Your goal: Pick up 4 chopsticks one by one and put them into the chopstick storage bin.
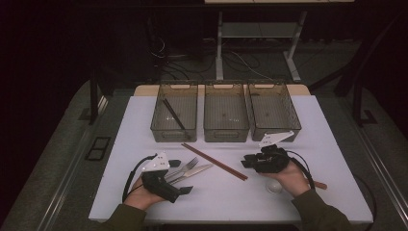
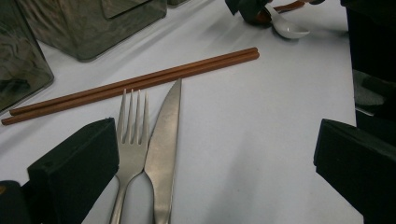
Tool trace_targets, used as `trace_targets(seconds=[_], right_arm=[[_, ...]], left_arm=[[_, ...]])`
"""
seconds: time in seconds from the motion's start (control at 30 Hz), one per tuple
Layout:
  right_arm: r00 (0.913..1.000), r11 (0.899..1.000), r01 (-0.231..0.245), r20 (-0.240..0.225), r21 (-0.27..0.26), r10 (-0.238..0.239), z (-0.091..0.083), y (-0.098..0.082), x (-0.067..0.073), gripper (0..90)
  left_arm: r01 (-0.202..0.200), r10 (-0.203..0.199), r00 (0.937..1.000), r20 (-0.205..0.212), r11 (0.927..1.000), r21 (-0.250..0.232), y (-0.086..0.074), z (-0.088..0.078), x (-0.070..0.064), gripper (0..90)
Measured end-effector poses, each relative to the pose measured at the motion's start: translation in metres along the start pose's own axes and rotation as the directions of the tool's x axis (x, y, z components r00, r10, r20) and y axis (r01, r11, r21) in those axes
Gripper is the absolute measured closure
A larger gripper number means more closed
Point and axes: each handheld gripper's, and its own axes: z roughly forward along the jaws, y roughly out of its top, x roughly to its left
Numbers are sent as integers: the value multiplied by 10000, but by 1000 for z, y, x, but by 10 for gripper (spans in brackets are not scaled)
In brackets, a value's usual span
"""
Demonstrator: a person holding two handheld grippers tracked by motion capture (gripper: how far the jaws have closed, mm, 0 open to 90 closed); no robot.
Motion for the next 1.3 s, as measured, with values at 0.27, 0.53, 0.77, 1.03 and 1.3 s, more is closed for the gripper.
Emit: trace_targets(seconds=[0.27, 0.53, 0.77, 1.03, 1.3], right_arm=[[9996, 9983, 286, -57, 511, -283, 12, -2, 8, 763], [9983, 9936, 572, 23, 977, -577, 23, -4, 13, 784], [9977, 9919, 676, 24, 1075, -683, 29, -4, 15, 795], [9975, 9908, 681, 111, 1168, -699, 31, -5, 14, 795], [9962, 9883, 786, 257, 1308, -826, 33, -5, 13, 800]], left_arm=[[3, -3, 10000, 13, 10000, -16, 0, 0, 0, 0], [4, -4, 10000, 9, 10000, 38, 0, 1, 0, 0], [-8, 8, 10000, 26, 10000, 55, 0, 1, 0, 0], [-1, 1, 10000, 15, 10000, 54, 0, 1, 0, 0], [3, -3, 10000, 13, 10000, 55, 0, 1, 0, 0]])
